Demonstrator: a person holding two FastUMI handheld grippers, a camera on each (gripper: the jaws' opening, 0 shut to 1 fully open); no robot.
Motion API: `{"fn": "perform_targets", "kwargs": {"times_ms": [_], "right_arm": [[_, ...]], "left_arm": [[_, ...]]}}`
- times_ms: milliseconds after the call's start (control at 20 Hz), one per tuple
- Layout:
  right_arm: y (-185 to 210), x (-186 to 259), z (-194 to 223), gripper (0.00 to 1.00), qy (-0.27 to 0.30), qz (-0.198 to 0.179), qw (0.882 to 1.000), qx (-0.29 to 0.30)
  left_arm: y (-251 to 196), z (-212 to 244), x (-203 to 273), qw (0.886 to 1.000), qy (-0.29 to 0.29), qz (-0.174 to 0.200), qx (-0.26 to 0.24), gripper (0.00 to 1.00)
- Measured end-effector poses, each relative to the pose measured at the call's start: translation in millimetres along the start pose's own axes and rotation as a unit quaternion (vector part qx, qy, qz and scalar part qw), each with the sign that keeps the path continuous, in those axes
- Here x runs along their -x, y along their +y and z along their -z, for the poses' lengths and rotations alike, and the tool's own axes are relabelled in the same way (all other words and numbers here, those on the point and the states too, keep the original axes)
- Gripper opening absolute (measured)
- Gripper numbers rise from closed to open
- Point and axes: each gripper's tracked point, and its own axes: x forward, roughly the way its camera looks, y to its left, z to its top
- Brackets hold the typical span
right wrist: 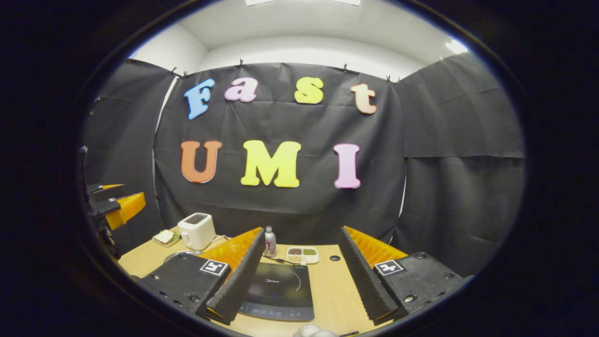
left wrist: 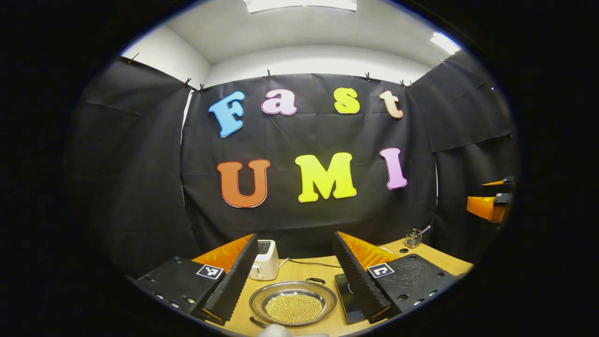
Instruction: First push the handle of the pot to place it horizontally, then grasp the pot with both hands and set it on the induction cooktop.
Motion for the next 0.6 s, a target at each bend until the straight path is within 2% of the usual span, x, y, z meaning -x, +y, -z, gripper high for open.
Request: {"fn": "perform_targets", "kwargs": {"times_ms": [50, 100, 150, 200, 250, 350, 400, 450, 600], "right_arm": [[1, 0, 2, 0.97, 0.001, 0.001, 1.000, 0.001], [1, 0, 3, 0.97, 0.003, 0.001, 1.000, 0.001], [1, 0, 2, 0.97, 0.003, 0.002, 1.000, 0.000], [1, 0, 2, 0.97, 0.003, 0.005, 1.000, -0.002], [0, 0, 3, 0.97, 0.004, 0.006, 1.000, -0.003], [-2, 3, 3, 0.96, 0.005, 0.010, 1.000, 0.001], [-3, 3, 2, 0.97, 0.005, 0.011, 1.000, 0.004], [-3, 4, 4, 0.96, 0.006, 0.013, 1.000, 0.007], [-3, 3, 9, 0.97, 0.017, 0.011, 1.000, 0.009]], "left_arm": [[1, 4, -1, 1.000, 0.006, 0.000, 0.001, 0.81], [0, 8, -1, 1.000, 0.013, 0.003, 0.002, 0.78], [-2, 11, -2, 1.000, 0.019, 0.010, 0.004, 0.80], [-2, 13, -2, 1.000, 0.023, 0.011, 0.004, 0.76], [-1, 15, -3, 1.000, 0.027, 0.014, 0.006, 0.53], [-1, 22, -4, 0.999, 0.036, 0.019, 0.011, 0.41], [0, 27, -5, 0.999, 0.045, 0.018, 0.016, 0.42], [-3, 32, -5, 0.998, 0.055, 0.026, 0.025, 0.27], [-10, 54, -8, 0.993, 0.089, 0.047, 0.061, 0.15]]}}
